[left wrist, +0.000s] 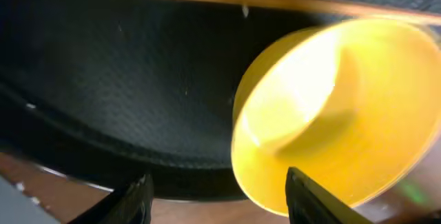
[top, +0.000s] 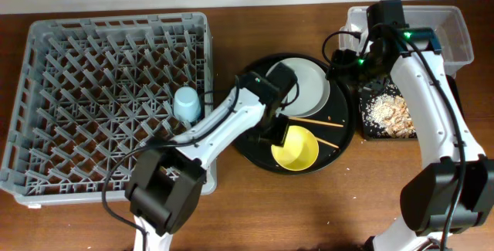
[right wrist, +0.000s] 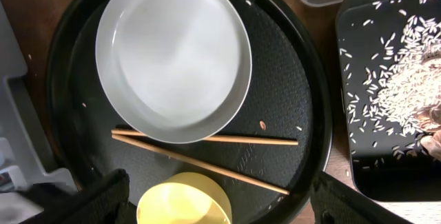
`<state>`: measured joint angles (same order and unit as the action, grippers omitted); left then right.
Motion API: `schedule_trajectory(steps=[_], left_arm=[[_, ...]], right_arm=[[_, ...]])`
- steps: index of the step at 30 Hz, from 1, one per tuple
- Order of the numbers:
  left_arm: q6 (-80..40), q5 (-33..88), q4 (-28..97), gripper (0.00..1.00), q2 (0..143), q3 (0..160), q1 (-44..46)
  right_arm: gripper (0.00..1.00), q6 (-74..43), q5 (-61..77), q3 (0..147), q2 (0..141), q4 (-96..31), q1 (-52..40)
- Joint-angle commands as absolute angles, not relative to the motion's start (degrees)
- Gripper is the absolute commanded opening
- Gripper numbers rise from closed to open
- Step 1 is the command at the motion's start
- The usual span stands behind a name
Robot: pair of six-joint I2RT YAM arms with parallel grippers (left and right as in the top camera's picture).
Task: Sort waste into correct bins and load items into the dishwasher rack
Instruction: 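Grasp the yellow bowl rim with left gripper, then carry the yellow bowl into the rack's upper area and release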
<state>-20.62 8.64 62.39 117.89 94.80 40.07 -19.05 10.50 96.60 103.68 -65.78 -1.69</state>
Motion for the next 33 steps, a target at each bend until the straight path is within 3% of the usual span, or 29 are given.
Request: schedule_trajectory(steps=[1,2,5,8,9,15,18,23,26,33], left_arm=[[-20.69,10.07,56.97,0.61,118.06,89.8,42.02],[-20.78,9.87,53.91,0.52,118.21,87.85,42.02],[-20.8,11.22,52.29,0.39,120.33,87.05,41.54],[-21.04,12.47,52.1,0.05,120.31,87.09,40.34],[-21.04,12.99,52.36,0.01,120.31,87.11,39.83],[-14.66,9.23,66.26,0.01,115.52,102.3,34.68],[-14.72,-17.04,70.61,0.01,107.83,111.57,27.83],[-24.25,-48.56,79.85,0.01,107.42,111.57,23.92],[-30.15,-62.78,77.21,0.01,107.92,111.5,23.53],[-30.13,-74.02,66.11,0.01,118.3,111.46,22.26]], right_arm=[[0.86,-18.9,9.82,96.66,103.35,-66.17,-1.85],[0.86,-18.9,9.82,96.66,103.35,-66.26,-1.85],[0.86,-18.9,9.8,96.66,103.35,-66.92,-1.85],[0.87,-18.9,9.8,96.66,103.35,-66.87,-1.85],[0.87,-18.9,9.8,96.66,103.35,-66.85,-1.85],[0.92,-18.9,9.8,96.66,103.35,-66.67,-1.85],[0.93,-18.9,9.8,96.66,103.35,-65.32,-1.85],[0.94,-18.9,9.78,96.66,103.35,-64.99,-1.85],[0.94,-18.9,9.78,96.66,103.35,-64.71,-1.85],[0.95,-18.9,8.1,96.66,103.35,-64.49,-1.85]])
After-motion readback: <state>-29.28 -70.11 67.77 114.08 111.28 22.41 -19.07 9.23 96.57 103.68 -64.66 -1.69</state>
